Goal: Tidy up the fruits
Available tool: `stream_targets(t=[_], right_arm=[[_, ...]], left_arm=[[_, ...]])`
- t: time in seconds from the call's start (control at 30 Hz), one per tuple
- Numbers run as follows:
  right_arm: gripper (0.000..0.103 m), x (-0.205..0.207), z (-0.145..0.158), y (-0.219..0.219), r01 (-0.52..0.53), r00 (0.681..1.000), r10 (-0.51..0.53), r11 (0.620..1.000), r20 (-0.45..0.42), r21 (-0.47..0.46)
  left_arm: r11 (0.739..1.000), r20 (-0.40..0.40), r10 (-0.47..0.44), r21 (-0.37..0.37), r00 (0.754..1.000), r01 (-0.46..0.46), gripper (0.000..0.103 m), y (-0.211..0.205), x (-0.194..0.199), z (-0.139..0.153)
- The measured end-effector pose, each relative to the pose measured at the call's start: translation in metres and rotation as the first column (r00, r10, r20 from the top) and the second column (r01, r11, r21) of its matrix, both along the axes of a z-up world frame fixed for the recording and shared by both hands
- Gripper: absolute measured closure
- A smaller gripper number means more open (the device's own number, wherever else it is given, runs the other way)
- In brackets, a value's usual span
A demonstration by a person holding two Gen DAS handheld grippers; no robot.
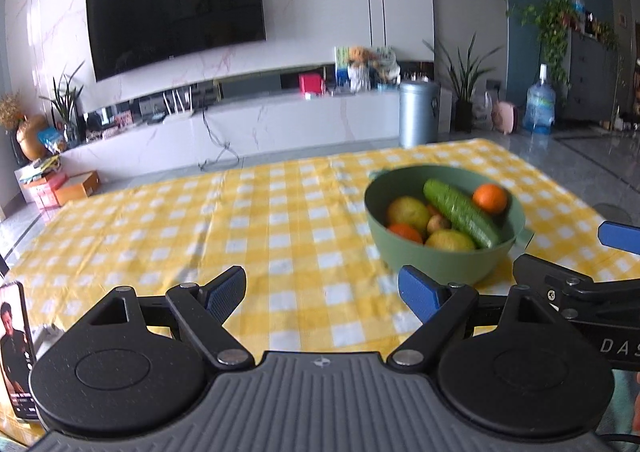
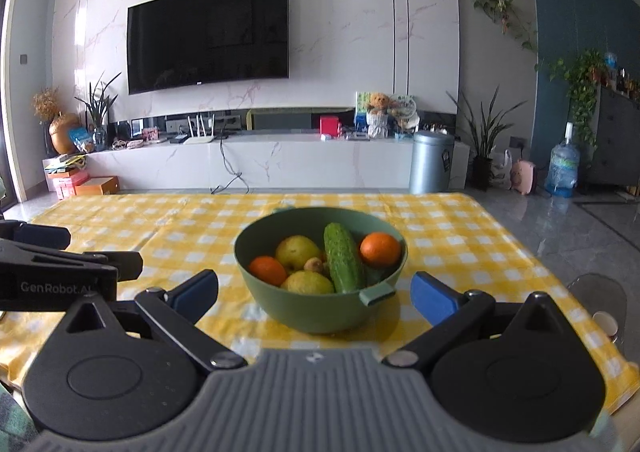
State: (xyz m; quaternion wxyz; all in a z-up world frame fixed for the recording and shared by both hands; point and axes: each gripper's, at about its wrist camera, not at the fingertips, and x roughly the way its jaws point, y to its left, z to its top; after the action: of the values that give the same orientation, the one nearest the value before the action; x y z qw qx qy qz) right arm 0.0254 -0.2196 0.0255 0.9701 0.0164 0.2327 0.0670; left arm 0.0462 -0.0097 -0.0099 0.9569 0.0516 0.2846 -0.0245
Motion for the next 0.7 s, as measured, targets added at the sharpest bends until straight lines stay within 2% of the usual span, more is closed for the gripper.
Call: stream_targets(t=[0.4, 0.7], right_arm=[[0.004, 0.027, -0.026, -0.009, 0.04, 0.991, -0.029, 0.996, -0.132, 0.08], [0.004, 0.026, -0.027, -0.004, 0.042, 0.992, -0.037, 0.998, -0.123, 0.043]], left_arm=[[1.0, -0.097, -0.002, 0.027, 0.995, 0.005, 0.002, -0.008, 0.012, -0.027], [1.0, -0.114, 0.004, 0.024, 0.993, -0.001, 0.002, -0.007, 0.015, -0.029]])
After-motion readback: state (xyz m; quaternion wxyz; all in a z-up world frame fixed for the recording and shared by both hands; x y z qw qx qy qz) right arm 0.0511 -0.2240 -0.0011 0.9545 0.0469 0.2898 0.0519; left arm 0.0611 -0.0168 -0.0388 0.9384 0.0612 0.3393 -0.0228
